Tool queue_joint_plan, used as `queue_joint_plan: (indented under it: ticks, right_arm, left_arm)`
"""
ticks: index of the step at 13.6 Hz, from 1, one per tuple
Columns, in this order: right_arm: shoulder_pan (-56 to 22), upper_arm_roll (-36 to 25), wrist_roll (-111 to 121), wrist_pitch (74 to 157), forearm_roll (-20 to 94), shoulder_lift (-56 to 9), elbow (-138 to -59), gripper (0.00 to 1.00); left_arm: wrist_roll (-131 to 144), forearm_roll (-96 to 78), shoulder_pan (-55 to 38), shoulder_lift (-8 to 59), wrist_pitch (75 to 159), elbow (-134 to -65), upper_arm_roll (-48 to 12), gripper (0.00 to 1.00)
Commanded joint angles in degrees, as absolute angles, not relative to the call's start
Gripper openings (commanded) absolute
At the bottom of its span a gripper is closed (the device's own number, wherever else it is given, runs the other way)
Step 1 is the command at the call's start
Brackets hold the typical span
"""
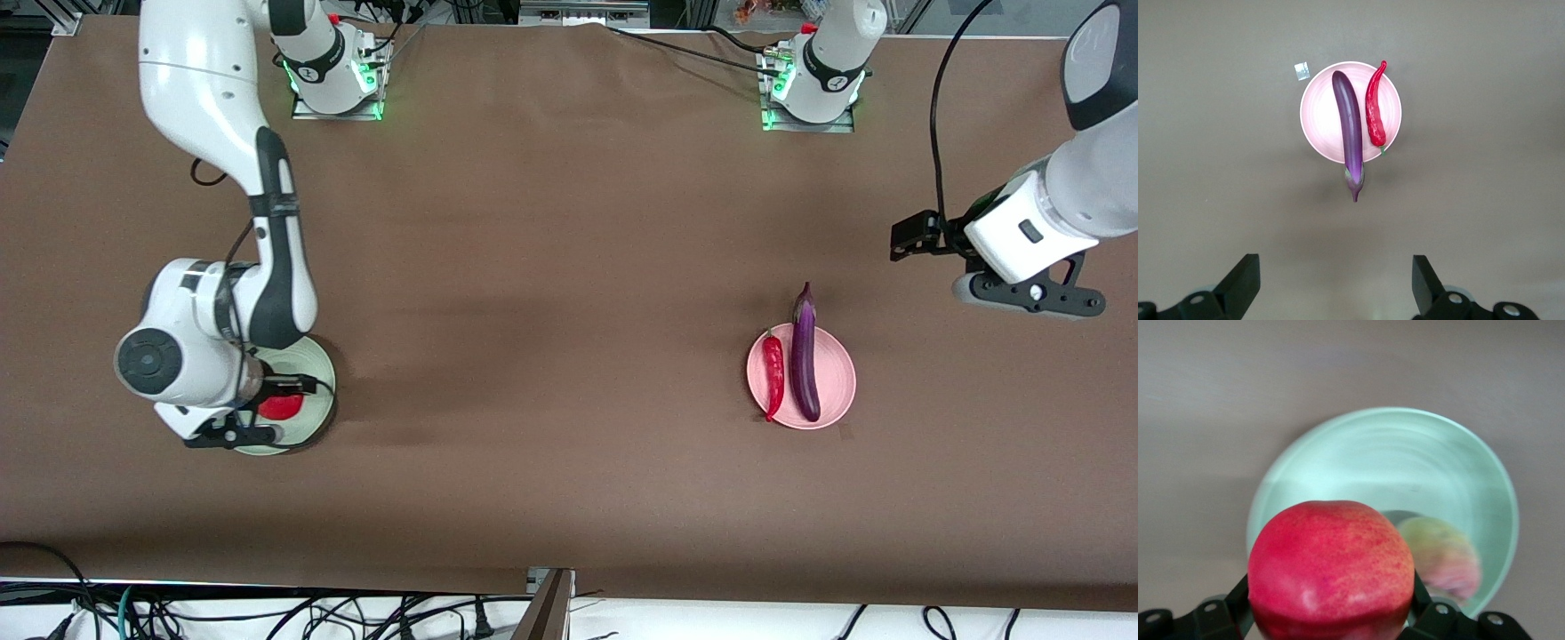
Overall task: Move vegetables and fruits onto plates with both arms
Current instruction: 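Place the pomegranate on the green plate while the left gripper withdraws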
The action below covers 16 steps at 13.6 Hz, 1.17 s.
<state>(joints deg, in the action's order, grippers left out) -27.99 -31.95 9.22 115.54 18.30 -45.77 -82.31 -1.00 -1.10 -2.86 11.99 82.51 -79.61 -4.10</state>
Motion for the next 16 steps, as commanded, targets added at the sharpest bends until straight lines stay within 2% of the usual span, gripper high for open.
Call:
queue_joint_plan:
  ticks: [1,3,10,11,12,13,16]
  right_arm:
    - [-28.3,-30.9,9.3,115.7,18.6,-46.2,-82.6,0.45]
    - [-28.2,-30.1,9.2,115.8,19.0,-47.0,-82.5,0.45]
    - [-27.4,-29.7,10.2,116.3,20.5,-49.8,-82.6,0.47]
    - [-27.5,-29.6,10.1,116.3,20.5,-49.9,-82.6,0.53]
    - [-27.5,-29.6,9.6,116.2,20.5,-50.1,-82.6,0.86]
    - [-27.5,-29.7,9.5,116.2,20.5,-50.0,-82.5,1.0]
    - [-27.5,-30.1,10.0,115.7,20.5,-48.3,-80.7,1.0]
  left_arm:
    - [0.3,0.5,-3.1,5.2,83.2,-87.4,-5.3,1.0]
    - [1.4,0.2,-2.7,4.8,86.9,-88.7,-5.6,1.0]
    - [1.9,0.6,-3.1,5.7,86.7,-86.0,-5.8,1.0]
    - [2.4,0.5,-3.0,5.8,86.7,-85.9,-5.7,1.0]
    - [2.6,0.4,-3.0,5.8,86.7,-85.3,-5.6,1.0]
    - [2.7,0.4,-2.5,5.8,86.6,-84.2,-5.1,1.0]
    - [2.1,-0.8,0.0,6.1,86.7,-82.2,-5.0,1.0]
